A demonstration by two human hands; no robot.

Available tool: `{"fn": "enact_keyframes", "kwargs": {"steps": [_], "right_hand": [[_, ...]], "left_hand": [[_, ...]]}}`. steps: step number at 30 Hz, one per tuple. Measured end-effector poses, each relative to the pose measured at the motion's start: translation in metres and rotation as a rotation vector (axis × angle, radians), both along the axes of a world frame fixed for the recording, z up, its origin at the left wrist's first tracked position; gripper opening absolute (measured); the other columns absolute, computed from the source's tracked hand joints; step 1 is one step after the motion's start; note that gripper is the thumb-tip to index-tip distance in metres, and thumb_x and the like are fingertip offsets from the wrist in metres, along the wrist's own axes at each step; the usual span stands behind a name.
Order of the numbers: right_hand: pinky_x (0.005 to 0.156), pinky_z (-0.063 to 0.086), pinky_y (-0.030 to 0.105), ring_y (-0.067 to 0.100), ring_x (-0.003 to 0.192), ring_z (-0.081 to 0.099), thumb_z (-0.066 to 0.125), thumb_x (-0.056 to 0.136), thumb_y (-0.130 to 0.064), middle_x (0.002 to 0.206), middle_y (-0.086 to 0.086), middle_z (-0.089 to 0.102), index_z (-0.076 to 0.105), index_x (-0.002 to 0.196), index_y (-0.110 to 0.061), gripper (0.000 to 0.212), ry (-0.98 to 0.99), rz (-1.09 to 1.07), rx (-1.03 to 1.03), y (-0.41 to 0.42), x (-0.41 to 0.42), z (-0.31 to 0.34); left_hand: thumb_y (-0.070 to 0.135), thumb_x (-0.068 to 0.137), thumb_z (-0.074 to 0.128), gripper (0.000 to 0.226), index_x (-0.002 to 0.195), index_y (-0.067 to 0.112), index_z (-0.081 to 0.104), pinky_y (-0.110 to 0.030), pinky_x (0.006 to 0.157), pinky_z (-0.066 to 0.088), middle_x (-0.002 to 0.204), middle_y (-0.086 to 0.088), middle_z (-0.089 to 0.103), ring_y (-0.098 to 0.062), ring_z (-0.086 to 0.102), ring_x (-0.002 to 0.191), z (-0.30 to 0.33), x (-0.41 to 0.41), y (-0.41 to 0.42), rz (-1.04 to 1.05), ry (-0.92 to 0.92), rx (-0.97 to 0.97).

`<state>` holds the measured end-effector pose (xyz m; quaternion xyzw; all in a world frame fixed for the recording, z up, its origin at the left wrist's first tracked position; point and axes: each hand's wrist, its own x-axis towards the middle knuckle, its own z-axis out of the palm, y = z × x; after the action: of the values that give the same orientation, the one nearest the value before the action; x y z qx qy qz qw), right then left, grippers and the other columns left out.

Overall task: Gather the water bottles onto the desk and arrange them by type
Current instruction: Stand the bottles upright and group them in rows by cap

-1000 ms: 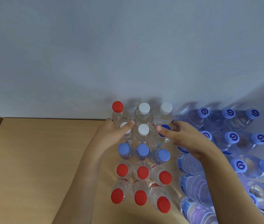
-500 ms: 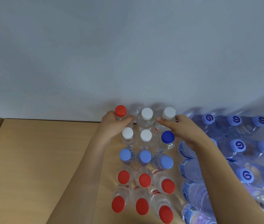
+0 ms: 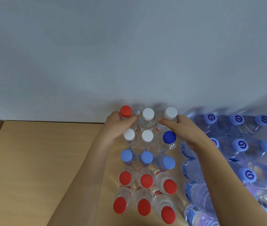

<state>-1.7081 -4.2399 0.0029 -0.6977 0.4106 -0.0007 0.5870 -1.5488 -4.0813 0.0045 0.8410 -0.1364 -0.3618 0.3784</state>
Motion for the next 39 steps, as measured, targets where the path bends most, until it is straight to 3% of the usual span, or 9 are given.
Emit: {"fn": "enact_keyframes", "kwargs": {"steps": [9, 14, 19, 22, 25, 29, 32, 36, 39], "right_hand": [[0.041, 0.038, 0.008, -0.006, 0.048, 0.057, 0.070, 0.086, -0.043, 0.051, -0.015, 0.061, 0.061, 0.074, -0.023, 0.025, 0.060, -0.021, 0.020, 0.005, -0.004, 0.012], [0.050, 0.036, 0.019, 0.001, 0.048, 0.051, 0.069, 0.087, -0.045, 0.055, -0.013, 0.051, 0.052, 0.067, -0.022, 0.035, 0.072, -0.056, -0.054, 0.025, -0.013, 0.028], [0.037, 0.032, 0.008, 0.004, 0.038, 0.045, 0.071, 0.087, -0.044, 0.041, -0.014, 0.043, 0.038, 0.063, -0.021, 0.047, -0.015, -0.045, -0.125, 0.056, -0.036, 0.047], [0.041, 0.026, 0.014, 0.009, 0.042, 0.027, 0.072, 0.086, -0.042, 0.046, -0.012, 0.030, 0.036, 0.064, -0.016, 0.049, -0.062, -0.020, -0.110, 0.074, -0.053, 0.051], [0.048, 0.039, 0.014, 0.003, 0.051, 0.050, 0.073, 0.087, -0.038, 0.057, -0.011, 0.050, 0.054, 0.074, -0.016, 0.032, -0.070, -0.045, -0.147, 0.095, -0.070, 0.053], [0.069, 0.050, 0.033, 0.022, 0.073, 0.059, 0.071, 0.084, -0.049, 0.081, 0.012, 0.060, 0.063, 0.107, -0.001, 0.054, 0.014, -0.034, -0.104, 0.126, -0.091, 0.048], [0.074, 0.051, 0.033, 0.021, 0.079, 0.064, 0.070, 0.085, -0.051, 0.083, 0.007, 0.064, 0.067, 0.104, -0.009, 0.047, -0.043, -0.069, -0.103, 0.150, -0.111, 0.040], [0.071, 0.051, 0.013, -0.004, 0.095, 0.066, 0.075, 0.081, -0.049, 0.098, -0.022, 0.072, 0.061, 0.114, -0.033, 0.039, -0.149, -0.096, -0.064, 0.180, -0.140, 0.023], [0.086, 0.051, 0.025, 0.008, 0.109, 0.062, 0.085, 0.072, -0.041, 0.117, -0.011, 0.067, 0.053, 0.130, -0.024, 0.069, -0.105, -0.158, 0.044, 0.194, -0.158, -0.005]], "left_hand": [[0.055, 0.081, 0.070, 0.053, 0.106, 0.009, 0.064, -0.038, 0.090, 0.053, 0.102, -0.002, 0.071, -0.021, 0.066, 0.098, 0.011, -0.005, 0.010, 0.035, 0.073, -0.020], [0.061, 0.083, 0.066, 0.058, 0.116, 0.021, 0.042, -0.019, 0.063, 0.035, 0.088, 0.019, 0.038, 0.002, 0.044, 0.081, 0.019, -0.023, 0.033, 0.052, -0.008, 0.012], [0.066, 0.080, 0.063, 0.086, 0.143, 0.011, 0.039, -0.019, 0.064, 0.032, 0.105, 0.017, 0.046, -0.005, 0.048, 0.093, 0.026, -0.049, 0.074, 0.046, -0.065, -0.065], [0.069, 0.077, 0.062, 0.073, 0.131, 0.020, 0.051, -0.027, 0.078, 0.039, 0.113, 0.015, 0.048, -0.011, 0.049, 0.109, 0.025, -0.071, 0.101, 0.024, -0.098, -0.060], [0.062, 0.083, 0.064, 0.040, 0.101, 0.029, 0.052, -0.030, 0.076, 0.041, 0.090, 0.022, 0.041, -0.015, 0.050, 0.098, 0.021, -0.094, 0.125, -0.022, -0.129, -0.023], [0.056, 0.086, 0.066, 0.036, 0.110, 0.032, 0.055, -0.030, 0.088, 0.041, 0.103, 0.019, 0.050, -0.017, 0.054, 0.109, 0.011, -0.119, 0.152, -0.054, -0.127, -0.068], [0.047, 0.086, 0.070, 0.065, 0.141, 0.022, 0.047, -0.030, 0.100, 0.041, 0.129, 0.009, 0.052, -0.014, 0.051, 0.125, 0.006, -0.132, 0.170, -0.079, -0.116, -0.127], [0.029, 0.085, 0.077, 0.036, 0.111, 0.037, 0.055, -0.020, 0.092, 0.040, 0.106, 0.029, 0.056, -0.005, 0.056, 0.111, 0.001, -0.143, 0.184, -0.149, -0.114, -0.212], [0.017, 0.082, 0.078, 0.034, 0.108, 0.031, 0.061, -0.012, 0.083, 0.043, 0.105, 0.014, 0.068, -0.008, 0.063, 0.104, -0.004, -0.149, 0.187, -0.246, -0.162, -0.211]]}}
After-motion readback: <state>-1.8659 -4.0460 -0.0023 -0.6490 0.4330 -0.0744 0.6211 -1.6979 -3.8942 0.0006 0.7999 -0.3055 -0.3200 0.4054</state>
